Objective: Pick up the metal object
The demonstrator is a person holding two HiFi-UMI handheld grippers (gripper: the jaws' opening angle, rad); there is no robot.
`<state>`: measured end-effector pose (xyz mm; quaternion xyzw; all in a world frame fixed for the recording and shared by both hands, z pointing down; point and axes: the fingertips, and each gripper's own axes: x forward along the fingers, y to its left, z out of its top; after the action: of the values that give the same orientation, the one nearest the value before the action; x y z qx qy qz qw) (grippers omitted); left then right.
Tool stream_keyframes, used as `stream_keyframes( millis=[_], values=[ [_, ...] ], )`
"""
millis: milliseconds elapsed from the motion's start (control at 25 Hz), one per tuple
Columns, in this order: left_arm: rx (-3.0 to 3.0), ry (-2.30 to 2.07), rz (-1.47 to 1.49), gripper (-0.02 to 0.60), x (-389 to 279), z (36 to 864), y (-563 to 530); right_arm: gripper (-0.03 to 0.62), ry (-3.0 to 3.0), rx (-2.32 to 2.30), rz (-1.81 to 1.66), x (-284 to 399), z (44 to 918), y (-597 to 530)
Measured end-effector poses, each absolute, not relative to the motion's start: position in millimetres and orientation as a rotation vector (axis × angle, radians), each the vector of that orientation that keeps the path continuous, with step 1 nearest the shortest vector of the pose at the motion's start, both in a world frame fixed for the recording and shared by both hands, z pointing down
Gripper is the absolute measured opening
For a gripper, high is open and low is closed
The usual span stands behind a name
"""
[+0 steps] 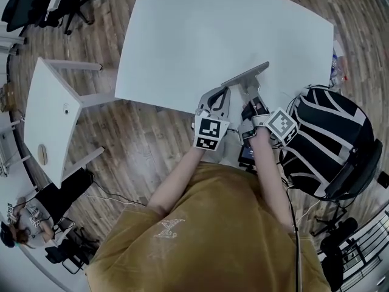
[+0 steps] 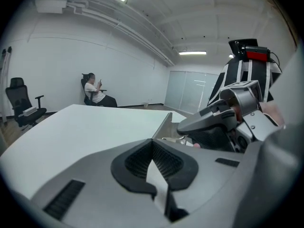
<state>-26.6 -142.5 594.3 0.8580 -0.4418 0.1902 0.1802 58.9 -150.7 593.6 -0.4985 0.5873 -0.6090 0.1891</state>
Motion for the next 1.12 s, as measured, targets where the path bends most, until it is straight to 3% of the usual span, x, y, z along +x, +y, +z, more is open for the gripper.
stream_keyframes(
  millis=[1120],
  values=[
    [2.525,-1.422,0.287,0.006,-28,478,-125,0.009,2.434,-1.634,-0.961,51,477,-125]
  ],
)
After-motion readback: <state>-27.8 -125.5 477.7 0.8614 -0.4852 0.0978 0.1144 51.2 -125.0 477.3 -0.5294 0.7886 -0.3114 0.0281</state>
